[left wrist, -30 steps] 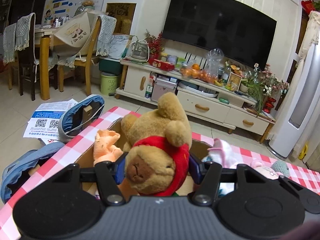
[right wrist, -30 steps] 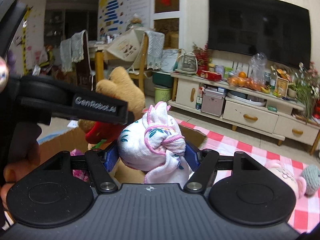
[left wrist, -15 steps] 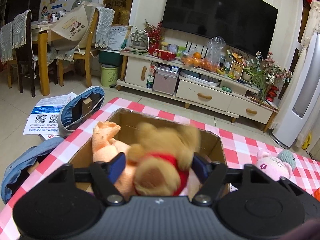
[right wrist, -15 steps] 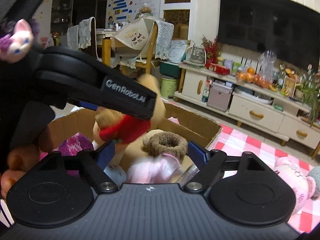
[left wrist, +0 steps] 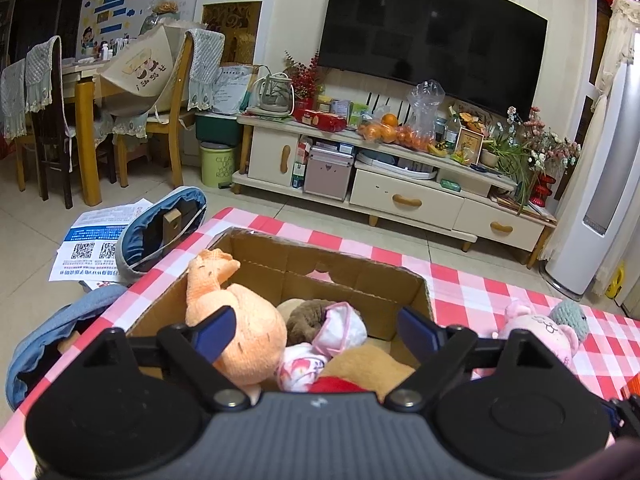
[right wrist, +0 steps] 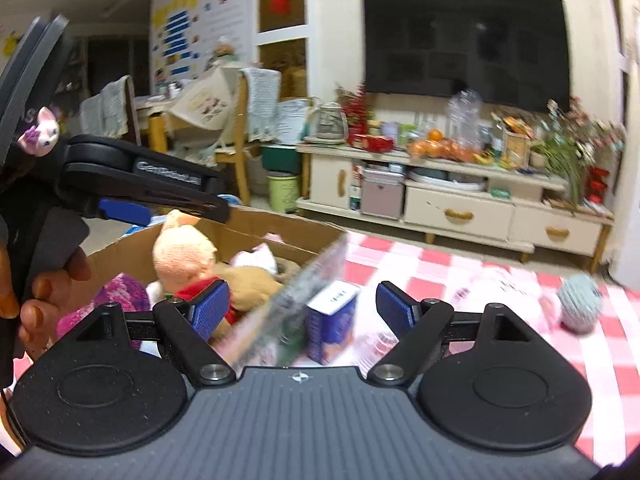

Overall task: Organize soft objects
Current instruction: 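Move both open tools toward the pink pig plush and teal knitted ball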

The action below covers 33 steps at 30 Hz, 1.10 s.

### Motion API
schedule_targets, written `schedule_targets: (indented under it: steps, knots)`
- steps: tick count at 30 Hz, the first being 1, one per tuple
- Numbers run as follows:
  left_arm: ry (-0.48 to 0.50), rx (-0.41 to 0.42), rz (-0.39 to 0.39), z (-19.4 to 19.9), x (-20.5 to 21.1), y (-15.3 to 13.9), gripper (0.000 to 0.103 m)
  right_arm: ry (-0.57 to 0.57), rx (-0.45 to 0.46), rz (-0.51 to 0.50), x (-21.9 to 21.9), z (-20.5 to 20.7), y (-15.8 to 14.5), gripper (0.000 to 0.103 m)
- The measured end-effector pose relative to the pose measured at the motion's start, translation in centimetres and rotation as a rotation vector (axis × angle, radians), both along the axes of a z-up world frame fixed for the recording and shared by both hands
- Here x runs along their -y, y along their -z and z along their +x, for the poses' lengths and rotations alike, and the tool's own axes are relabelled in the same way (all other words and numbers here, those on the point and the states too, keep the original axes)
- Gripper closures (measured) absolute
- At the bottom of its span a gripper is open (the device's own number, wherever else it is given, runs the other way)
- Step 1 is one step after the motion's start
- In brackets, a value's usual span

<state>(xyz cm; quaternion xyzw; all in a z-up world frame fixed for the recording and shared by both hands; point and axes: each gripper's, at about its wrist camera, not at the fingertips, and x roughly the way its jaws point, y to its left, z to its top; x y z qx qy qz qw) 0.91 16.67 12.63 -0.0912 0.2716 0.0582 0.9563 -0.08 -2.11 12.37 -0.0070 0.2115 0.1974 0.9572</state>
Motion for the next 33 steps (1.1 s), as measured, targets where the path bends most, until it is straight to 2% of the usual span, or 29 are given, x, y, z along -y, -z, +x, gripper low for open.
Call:
schedule_targets:
  steps: [6,15,22,26,33]
  knots:
    - [0.017,0.010,0.020,-0.2,1.1,-0.1,0.011,0.072,-0.013,0.046,2.2,-0.9,0.6,0.003]
    - [0.054,0.023,0.057,-0.4,3.3,-0.1,0.009,0.112,-0.024,0.069,3.7,-1.8,1.6,0.003]
    - [0.096,0.048,0.048,-0.7,4.8,0.3,0.008,0.152,-0.027,0.089,4.9,-1.9,1.9,0.003]
    - [0.117,0.029,0.056,-0.5,5.8,1.1,0.008,0.180,-0.032,0.095,5.8,-1.8,2.3,0.003]
    - [0.099,0.013,0.101,-0.5,6.8,1.8,0.008,0.244,-0.055,0.108,7.7,-1.0,3.3,0.002]
